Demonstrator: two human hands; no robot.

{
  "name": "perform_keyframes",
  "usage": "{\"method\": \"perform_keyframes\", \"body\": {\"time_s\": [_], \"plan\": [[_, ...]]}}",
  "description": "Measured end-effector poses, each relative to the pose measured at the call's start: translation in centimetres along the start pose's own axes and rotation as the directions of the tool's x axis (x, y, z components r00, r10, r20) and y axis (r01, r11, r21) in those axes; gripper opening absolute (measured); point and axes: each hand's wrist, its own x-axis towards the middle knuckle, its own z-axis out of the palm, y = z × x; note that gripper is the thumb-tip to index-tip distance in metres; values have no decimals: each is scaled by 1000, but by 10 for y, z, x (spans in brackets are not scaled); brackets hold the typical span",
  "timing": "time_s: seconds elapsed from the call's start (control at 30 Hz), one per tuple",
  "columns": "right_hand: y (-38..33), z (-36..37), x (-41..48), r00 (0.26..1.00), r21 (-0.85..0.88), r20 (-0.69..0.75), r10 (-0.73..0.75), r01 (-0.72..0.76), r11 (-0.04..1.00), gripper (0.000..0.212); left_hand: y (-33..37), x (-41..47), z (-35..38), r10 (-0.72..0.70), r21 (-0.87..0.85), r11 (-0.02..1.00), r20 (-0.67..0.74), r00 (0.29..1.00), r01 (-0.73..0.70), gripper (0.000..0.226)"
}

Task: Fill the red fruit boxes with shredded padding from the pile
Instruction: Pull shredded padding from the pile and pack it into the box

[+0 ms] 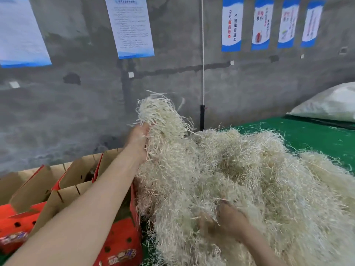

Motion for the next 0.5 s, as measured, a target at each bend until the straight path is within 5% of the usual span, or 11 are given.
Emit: {"method": "perform_keyframes", "body": {"time_s": [0.17, 0.23, 0.3, 0.4, 0.5], "plan": [[-41, -81, -17, 930, 236, -319, -184, 266, 935, 92, -12, -15, -3, -46, -80, 995, 172, 984, 61, 44], [-63, -84, -15, 910, 567, -355, -213, 390, 725, 76, -10, -22, 2, -42, -164, 982, 274, 961, 90, 58], [-79, -65, -5, 950, 786, -179, -255, 294, 544, 42, -6, -34, 11, -2, -209, 973, 406, 914, 95, 64], [-90, -30, 16, 956, 570, 112, -273, 163, 805, 23, 6, -42, 15, 36, -318, 940, 454, 891, 124, 64], [-80, -19, 32, 986, 416, -89, -142, 167, 894, 14, 1, -26, 3, -10, -46, 999, 209, 978, 20, 64]]}}
